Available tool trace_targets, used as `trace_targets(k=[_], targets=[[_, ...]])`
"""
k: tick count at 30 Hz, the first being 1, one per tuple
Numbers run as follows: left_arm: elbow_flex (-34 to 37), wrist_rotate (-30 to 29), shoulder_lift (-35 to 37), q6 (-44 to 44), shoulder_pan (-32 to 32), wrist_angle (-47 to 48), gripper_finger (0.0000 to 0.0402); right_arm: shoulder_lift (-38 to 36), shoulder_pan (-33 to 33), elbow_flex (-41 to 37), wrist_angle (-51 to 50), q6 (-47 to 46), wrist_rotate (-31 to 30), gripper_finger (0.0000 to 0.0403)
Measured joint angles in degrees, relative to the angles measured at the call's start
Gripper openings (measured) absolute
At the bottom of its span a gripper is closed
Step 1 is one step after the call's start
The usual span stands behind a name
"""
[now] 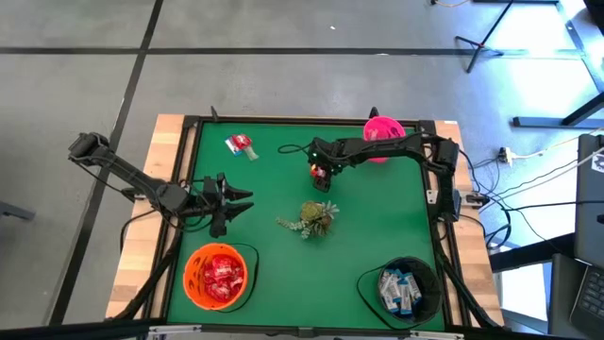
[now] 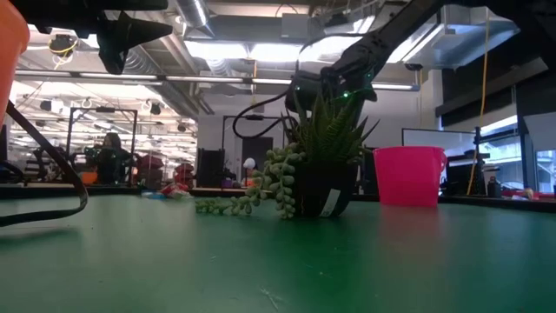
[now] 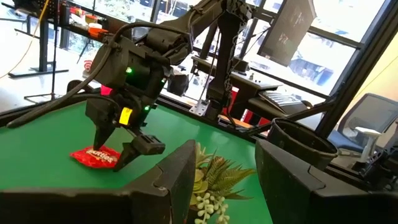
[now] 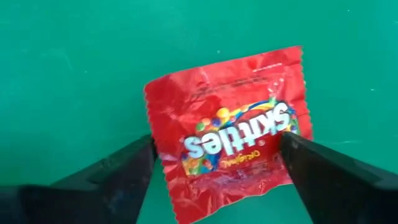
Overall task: Sort candy
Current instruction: Put the red candy into the orange bucket
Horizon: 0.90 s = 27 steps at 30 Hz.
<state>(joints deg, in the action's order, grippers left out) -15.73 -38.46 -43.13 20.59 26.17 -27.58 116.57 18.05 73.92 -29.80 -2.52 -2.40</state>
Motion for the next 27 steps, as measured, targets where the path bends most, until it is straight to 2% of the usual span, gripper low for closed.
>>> trace_targets(k=[8,12,27], targets=[[0.0,0.0,0.0,0.5,0.0,0.0,0.0156,0.0,-0.1,0.2,0.1,0.0,0.0,0.0196],[0.0,0.0,0.0,1.5,0.0,0.0,0.0156,0.0,-0.1,1.1,-0.4,0.0,0.5,0.0138],[0.0,0.0,0.0,2.0,0.0,0.1,0.0156,0.7,-1.8,13.0,-9.7,0.1,4.1,0.007]])
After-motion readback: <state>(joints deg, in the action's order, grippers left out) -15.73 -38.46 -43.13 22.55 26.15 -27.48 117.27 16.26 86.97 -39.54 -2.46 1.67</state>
